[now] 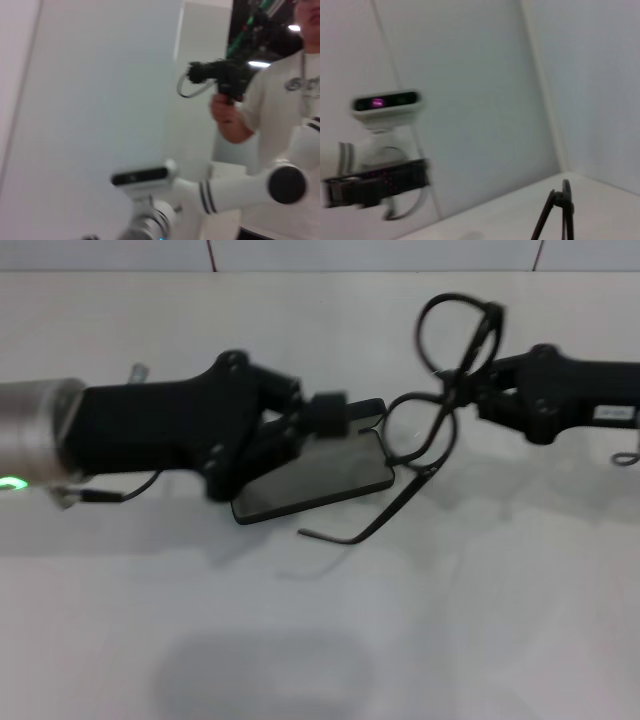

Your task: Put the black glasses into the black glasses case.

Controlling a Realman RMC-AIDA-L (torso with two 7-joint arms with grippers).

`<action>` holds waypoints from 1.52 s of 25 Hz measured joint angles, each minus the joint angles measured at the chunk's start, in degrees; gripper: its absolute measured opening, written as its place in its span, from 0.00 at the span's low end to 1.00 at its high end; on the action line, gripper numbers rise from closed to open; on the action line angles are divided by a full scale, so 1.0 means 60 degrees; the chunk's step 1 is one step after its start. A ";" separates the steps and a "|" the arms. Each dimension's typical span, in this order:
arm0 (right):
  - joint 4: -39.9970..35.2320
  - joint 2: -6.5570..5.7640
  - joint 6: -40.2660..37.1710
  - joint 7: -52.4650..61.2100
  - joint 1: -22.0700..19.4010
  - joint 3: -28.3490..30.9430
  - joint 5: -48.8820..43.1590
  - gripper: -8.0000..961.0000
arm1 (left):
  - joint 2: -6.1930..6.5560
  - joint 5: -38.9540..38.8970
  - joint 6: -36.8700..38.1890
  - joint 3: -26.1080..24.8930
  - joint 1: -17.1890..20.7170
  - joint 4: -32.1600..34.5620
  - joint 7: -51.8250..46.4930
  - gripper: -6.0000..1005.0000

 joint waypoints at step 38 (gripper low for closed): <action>0.0900 0.0290 0.0508 0.0094 0.0143 -0.0488 -0.0018 0.09 | -0.0629 0.3324 -0.1744 -0.0012 -0.0221 -0.2111 0.2226 0.01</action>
